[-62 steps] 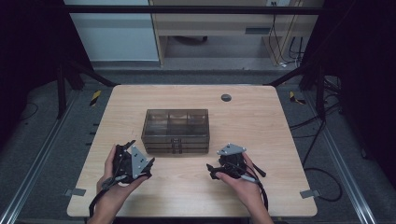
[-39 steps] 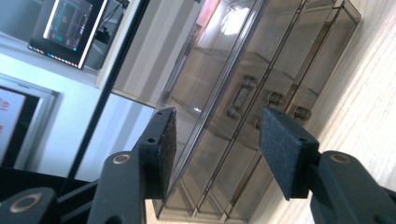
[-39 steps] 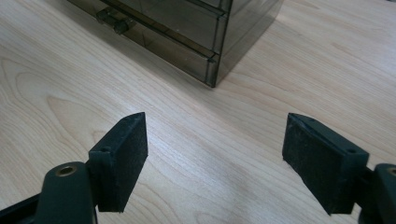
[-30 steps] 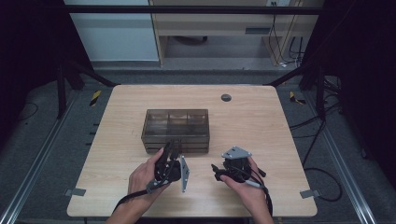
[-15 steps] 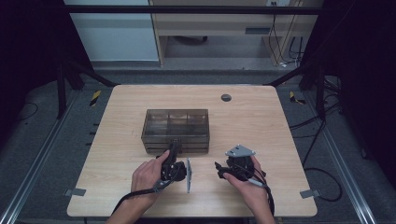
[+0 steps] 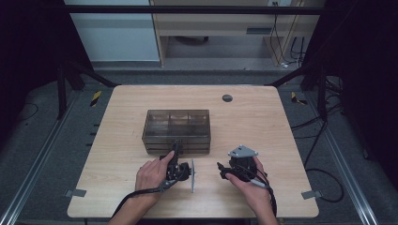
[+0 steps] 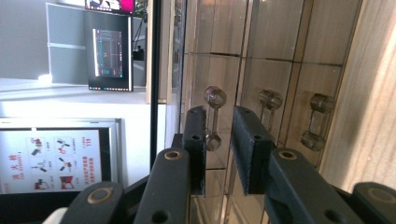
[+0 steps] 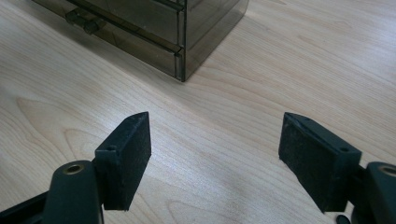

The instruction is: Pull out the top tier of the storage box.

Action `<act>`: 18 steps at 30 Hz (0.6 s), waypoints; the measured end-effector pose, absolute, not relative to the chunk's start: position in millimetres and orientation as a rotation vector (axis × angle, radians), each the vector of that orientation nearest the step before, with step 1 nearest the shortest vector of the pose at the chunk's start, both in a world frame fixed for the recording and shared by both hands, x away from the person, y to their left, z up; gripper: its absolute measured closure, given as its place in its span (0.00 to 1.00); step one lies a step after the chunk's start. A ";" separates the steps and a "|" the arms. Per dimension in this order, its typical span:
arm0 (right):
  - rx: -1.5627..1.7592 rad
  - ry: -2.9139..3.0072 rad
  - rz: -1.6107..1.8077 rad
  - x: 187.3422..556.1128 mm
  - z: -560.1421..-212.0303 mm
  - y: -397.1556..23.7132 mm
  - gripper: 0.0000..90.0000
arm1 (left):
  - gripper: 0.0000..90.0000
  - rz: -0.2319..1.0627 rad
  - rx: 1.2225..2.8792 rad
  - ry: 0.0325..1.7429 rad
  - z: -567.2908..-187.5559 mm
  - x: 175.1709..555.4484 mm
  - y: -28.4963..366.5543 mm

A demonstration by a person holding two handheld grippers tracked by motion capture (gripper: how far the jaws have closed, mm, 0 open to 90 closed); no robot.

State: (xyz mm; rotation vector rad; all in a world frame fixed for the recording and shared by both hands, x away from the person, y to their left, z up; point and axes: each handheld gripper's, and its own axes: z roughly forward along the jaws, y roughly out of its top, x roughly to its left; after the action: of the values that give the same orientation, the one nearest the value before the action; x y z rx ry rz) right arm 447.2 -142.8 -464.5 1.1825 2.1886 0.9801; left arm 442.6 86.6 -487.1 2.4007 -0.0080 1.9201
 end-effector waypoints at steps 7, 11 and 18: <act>1.190 2.187 0.979 447.8 -464.7 -144.9 0.29 | 0.84 1.941 2.395 -0.010 -488.4 446.3 85.3; 1.190 2.188 0.978 447.6 -464.9 -144.9 0.30 | 0.84 1.952 2.394 -0.010 -489.7 448.0 84.3; 1.181 2.184 0.975 447.4 -464.8 -145.0 0.31 | 0.83 1.965 2.396 -0.022 -490.9 449.1 81.7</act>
State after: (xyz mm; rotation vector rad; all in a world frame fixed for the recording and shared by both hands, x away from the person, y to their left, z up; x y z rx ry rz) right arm 447.4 -145.0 -464.8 1.1814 2.1835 0.9746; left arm 449.1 81.7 -490.9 2.3961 -0.0225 1.9650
